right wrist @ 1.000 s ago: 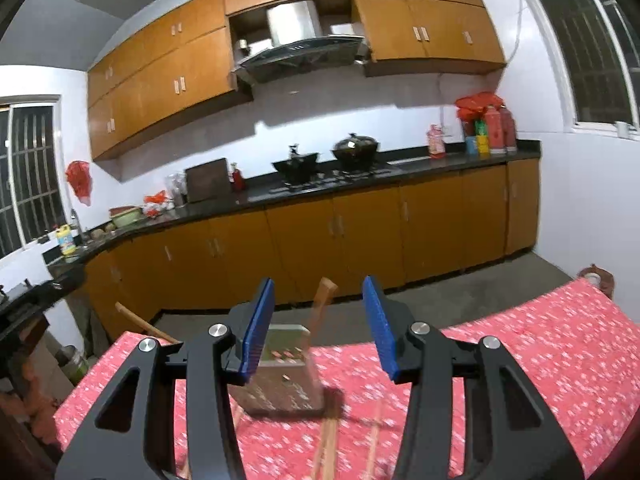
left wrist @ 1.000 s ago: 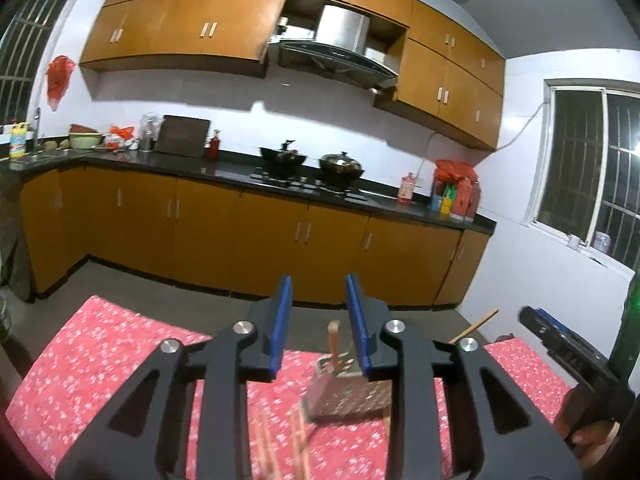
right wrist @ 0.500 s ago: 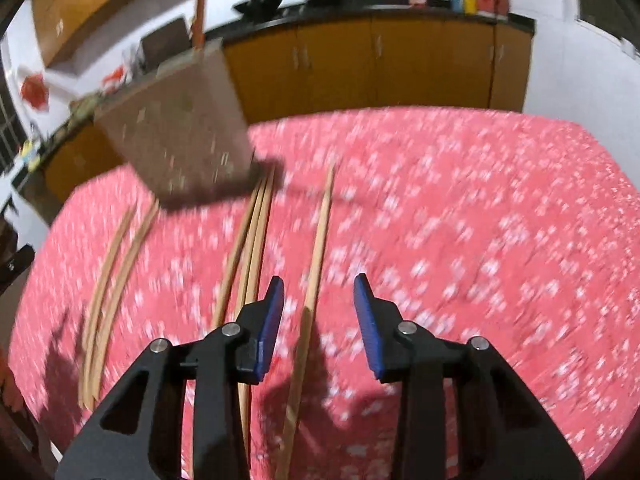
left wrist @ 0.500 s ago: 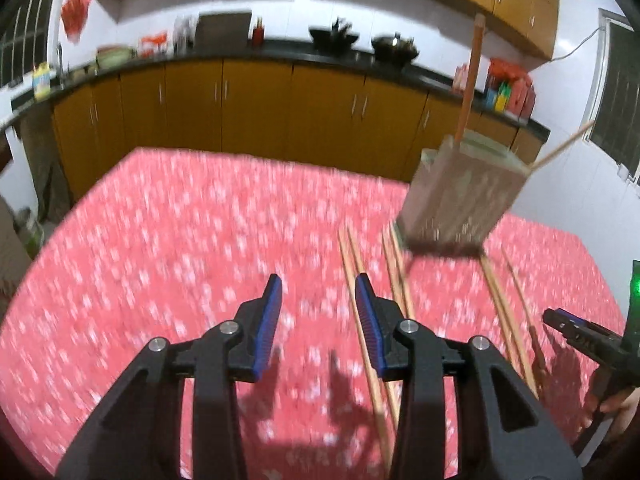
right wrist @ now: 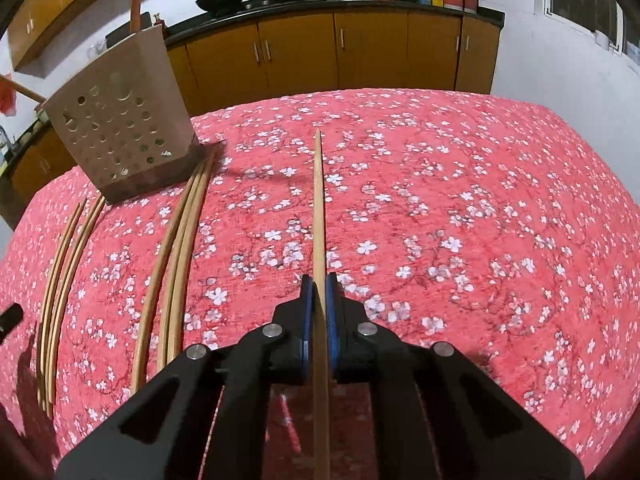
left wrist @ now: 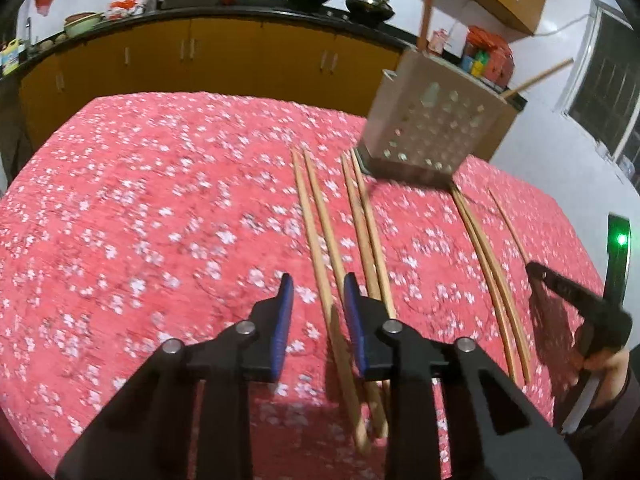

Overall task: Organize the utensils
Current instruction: 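Grasp another chopstick with the right gripper while the left gripper grasps one too, then lift both chopsticks upright and carry them over the utensil holder, then open both grippers to drop the chopsticks into the holder, then grasp a chopstick with the right gripper while the left gripper grasps another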

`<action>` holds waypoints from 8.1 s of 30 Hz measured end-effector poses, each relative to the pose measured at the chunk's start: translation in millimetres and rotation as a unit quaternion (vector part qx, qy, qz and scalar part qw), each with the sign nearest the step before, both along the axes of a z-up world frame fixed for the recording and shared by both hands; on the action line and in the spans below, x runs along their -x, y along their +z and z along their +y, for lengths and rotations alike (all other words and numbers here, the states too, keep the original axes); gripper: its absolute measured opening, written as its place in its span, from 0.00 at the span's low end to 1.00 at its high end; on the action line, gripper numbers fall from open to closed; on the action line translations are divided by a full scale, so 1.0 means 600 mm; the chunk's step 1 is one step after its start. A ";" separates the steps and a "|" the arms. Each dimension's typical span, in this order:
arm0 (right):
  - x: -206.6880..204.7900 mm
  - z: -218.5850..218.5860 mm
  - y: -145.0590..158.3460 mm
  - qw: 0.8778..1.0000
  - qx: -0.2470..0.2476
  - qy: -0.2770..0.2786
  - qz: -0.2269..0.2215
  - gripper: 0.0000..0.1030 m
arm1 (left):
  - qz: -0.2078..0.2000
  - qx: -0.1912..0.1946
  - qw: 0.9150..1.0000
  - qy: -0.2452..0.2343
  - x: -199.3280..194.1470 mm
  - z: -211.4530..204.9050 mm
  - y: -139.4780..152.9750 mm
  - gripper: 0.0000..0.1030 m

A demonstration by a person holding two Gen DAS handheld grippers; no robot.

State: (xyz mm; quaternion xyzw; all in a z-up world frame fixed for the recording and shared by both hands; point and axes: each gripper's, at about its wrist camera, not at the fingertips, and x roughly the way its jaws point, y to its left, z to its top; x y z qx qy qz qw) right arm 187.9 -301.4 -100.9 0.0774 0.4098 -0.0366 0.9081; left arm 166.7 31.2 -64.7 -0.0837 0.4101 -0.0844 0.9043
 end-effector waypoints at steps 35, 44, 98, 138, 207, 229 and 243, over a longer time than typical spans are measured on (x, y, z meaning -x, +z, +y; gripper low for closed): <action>-0.014 0.029 -0.001 0.999 0.014 0.034 -0.002 0.08 | 0.021 -0.079 0.995 0.055 -0.070 0.036 -0.031 0.10; -0.015 0.031 -0.001 0.999 0.018 0.035 -0.002 0.08 | 0.021 -0.075 0.995 0.056 -0.065 0.041 -0.030 0.10; 0.036 0.000 0.087 0.997 0.003 0.027 -0.066 0.07 | -0.022 -0.086 0.994 0.056 -0.028 0.048 0.059 0.08; 0.054 0.068 0.398 0.936 -0.059 0.099 -0.333 0.07 | -0.262 -0.015 0.963 -0.057 0.012 -0.073 0.398 0.08; 0.023 0.099 0.010 0.989 -0.065 0.132 0.018 0.17 | -0.018 -0.044 0.998 0.027 0.006 0.015 0.031 0.35; 0.014 0.058 0.004 0.997 -0.012 0.073 0.018 0.08 | 0.019 -0.023 0.999 -0.017 -0.013 -0.025 -0.002 0.30; 0.033 0.071 0.005 0.997 0.008 0.080 0.016 0.08 | 0.026 -0.089 0.995 -0.025 -0.006 -0.062 -0.026 0.10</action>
